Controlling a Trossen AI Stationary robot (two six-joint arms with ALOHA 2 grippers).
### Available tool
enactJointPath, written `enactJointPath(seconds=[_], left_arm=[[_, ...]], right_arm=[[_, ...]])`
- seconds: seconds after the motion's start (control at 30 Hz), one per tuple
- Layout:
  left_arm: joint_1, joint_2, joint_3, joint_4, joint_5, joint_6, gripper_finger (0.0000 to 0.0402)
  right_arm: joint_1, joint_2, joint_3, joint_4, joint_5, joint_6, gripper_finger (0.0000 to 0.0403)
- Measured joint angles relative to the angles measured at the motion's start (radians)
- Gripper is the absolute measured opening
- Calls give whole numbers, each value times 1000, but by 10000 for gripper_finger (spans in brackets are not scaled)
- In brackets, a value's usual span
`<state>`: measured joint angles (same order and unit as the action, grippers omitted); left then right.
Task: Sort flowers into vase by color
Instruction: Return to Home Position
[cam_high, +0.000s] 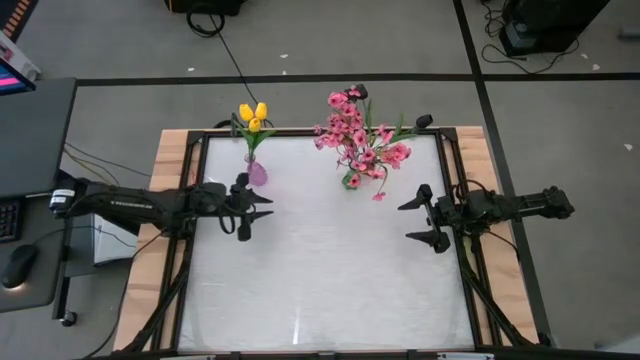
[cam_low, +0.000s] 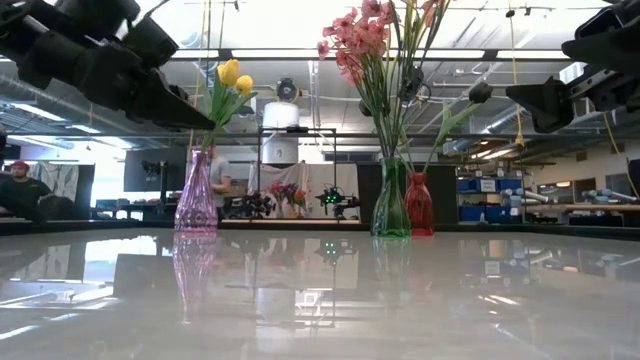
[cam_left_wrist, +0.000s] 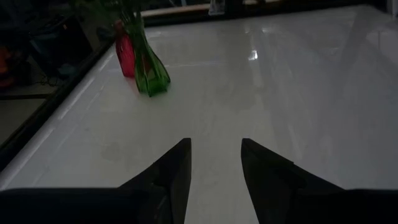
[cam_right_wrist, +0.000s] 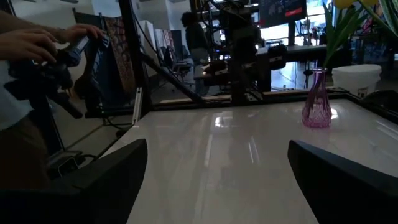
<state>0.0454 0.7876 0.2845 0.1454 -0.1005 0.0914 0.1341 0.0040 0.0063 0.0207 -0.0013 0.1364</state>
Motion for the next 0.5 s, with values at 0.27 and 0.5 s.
enactJointPath(seconds=[0.27, 0.5], left_arm=[[-3, -276, 1, -229, 0, 0, 146], [-4, -490, 1, -449, 0, 0, 146]], right_arm=[[0, 0, 0, 0, 0, 0, 396], [0, 0, 0, 0, 0, 0, 396]])
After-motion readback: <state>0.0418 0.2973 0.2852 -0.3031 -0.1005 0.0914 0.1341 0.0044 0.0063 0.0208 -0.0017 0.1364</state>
